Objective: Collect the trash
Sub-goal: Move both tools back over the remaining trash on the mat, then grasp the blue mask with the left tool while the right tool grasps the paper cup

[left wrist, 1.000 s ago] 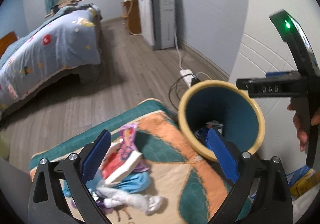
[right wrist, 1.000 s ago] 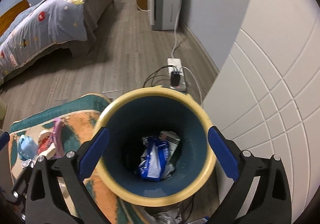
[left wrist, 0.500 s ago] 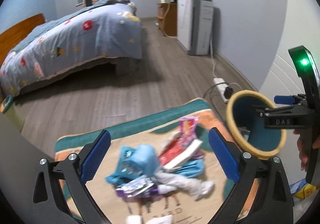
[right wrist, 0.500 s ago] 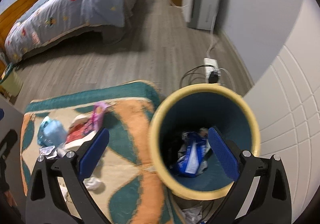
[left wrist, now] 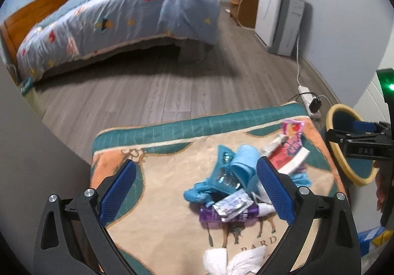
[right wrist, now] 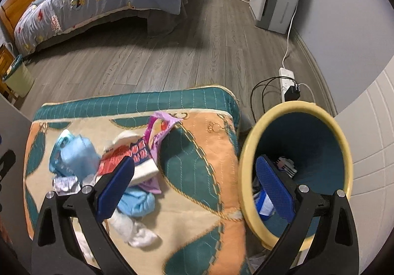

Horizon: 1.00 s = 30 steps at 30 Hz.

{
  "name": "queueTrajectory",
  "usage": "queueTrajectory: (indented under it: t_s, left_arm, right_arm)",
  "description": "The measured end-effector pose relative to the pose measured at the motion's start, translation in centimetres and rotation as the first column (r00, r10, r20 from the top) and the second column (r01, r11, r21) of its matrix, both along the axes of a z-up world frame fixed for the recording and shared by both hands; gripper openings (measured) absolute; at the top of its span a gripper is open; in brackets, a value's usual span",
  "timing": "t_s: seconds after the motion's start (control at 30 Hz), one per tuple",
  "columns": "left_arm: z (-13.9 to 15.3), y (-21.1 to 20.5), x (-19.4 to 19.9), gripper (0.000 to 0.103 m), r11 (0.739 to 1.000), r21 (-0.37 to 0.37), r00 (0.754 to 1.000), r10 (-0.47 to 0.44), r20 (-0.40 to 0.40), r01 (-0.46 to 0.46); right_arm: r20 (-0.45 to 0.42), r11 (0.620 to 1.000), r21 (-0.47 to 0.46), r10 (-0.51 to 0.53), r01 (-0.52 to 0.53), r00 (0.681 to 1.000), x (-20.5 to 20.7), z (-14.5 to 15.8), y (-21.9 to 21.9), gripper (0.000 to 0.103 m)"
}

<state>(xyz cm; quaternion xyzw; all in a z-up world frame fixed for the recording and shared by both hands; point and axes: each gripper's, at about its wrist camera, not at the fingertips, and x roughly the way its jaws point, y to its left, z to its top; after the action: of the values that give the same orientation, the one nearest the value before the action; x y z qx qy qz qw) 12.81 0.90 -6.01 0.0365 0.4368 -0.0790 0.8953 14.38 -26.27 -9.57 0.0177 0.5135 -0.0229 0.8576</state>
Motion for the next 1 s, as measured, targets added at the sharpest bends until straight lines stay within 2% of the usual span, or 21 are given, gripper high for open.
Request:
queueTrajectory:
  t_s: [0.07,0.13,0.3,0.37,0.43,0.53,0.6,0.7,0.77,1.0]
  left_arm:
    - [-0.9,0.5,0.7,0.097,1.000,-0.015,1.000,0.003,-0.028,-0.003]
    - [-2.0,0.6,1.4,0.097,1.000,0.002,0.998,0.000,-0.056,0.000]
    - [-3.9,0.5,2.7,0.097,0.999,0.038,0.995,-0.007,-0.101,0.011]
    - [-4.1,0.6,3.1,0.096,1.000,0.030,0.995,-0.003,-0.103,0.006]
    - [-4.0,0.2,3.3,0.095,1.000,0.003,0.995,-0.015,-0.102,0.016]
    - [-3.7,-1.1,3.4,0.094,0.997,-0.014,0.994,-0.075,-0.075,0.074]
    - [-3.3,-2.3,3.2,0.088,0.989,-0.040,0.988,-0.141,-0.055,0.139]
    - [-3.4,-3.8,3.1,0.074,0.976,-0.050,0.975,-0.215,-0.060,0.212]
    - [-3.8,-4.7,3.0,0.068,0.968,-0.042,0.965,-0.251,-0.072,0.249]
    - [-5.7,-6.7,3.3,0.065,0.953,0.011,0.945,-0.298,-0.134,0.302]
  right_arm:
    - [-0.009,1.000,0.029,-0.012,0.012,1.000,0.7,-0.6,-0.1,0.097]
    - [-0.017,0.999,0.052,-0.009,0.010,1.000,1.3,-1.2,0.2,0.097]
    - [-0.027,0.998,0.017,0.060,-0.060,0.998,2.4,-2.2,1.4,0.097]
    - [-0.023,0.996,0.012,0.089,-0.089,0.996,2.6,-2.3,1.9,0.095]
    - [-0.031,0.992,0.018,0.128,-0.127,0.991,2.8,-2.6,2.5,0.089]
    - [-0.035,0.980,0.025,0.198,-0.197,0.980,2.8,-2.9,3.5,0.070]
    - [-0.046,0.969,0.054,0.244,-0.241,0.969,2.8,-3.2,3.9,0.049]
    - [-0.076,0.953,0.095,0.296,-0.289,0.952,2.9,-4.0,4.5,0.035]
    - [-0.090,0.945,0.112,0.318,-0.308,0.944,2.8,-4.5,4.9,0.031]
    - [-0.131,0.941,0.104,0.334,-0.322,0.933,3.2,-5.6,5.2,0.031]
